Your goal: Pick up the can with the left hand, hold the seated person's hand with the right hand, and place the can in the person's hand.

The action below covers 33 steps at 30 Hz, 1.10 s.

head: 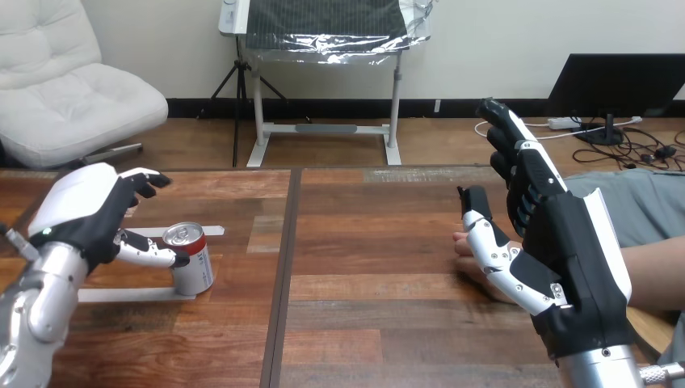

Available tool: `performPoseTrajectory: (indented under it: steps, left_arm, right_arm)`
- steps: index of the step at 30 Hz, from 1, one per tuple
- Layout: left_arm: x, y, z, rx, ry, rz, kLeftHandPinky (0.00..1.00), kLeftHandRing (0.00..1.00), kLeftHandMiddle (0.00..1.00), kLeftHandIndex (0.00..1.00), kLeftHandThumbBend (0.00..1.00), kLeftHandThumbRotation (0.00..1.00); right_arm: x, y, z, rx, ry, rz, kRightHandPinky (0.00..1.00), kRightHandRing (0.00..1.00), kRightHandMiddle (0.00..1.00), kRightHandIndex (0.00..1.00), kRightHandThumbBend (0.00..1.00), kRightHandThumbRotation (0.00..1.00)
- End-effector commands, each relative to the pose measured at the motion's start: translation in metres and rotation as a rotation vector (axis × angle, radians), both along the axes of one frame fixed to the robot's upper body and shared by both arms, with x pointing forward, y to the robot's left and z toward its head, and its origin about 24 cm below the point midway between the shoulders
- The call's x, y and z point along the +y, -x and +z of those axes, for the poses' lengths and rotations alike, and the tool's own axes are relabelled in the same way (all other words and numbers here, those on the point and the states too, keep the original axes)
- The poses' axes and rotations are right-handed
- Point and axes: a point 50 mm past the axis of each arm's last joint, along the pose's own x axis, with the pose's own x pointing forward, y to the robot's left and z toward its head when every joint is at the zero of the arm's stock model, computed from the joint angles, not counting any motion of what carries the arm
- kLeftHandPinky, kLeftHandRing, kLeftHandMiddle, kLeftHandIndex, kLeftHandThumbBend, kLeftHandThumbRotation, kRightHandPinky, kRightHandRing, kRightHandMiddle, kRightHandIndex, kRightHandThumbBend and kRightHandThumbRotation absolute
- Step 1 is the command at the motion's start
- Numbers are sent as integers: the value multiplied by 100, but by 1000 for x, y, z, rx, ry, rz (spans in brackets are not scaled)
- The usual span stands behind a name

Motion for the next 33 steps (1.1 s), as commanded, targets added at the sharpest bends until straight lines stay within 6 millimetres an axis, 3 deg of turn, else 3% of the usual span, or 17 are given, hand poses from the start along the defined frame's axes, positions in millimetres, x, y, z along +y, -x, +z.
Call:
performPoseTrajectory:
  steps: [1,20,33]
  left_arm:
    - [-11,-14,36,-81,-66,-80,68,75,77,77,87,13]
    - [-20,-18,49,-10,-95,-148,62,71,77,76,89,12]
    - [-23,-20,48,26,-71,-164,60,70,79,77,90,12]
  right_arm:
    - [0,-9,13,-74,8,14,100,100,99,91,16,0]
    - [0,-10,14,-70,21,18,98,99,97,86,18,0]
    - [0,-10,13,-72,27,19,97,98,96,84,19,0]
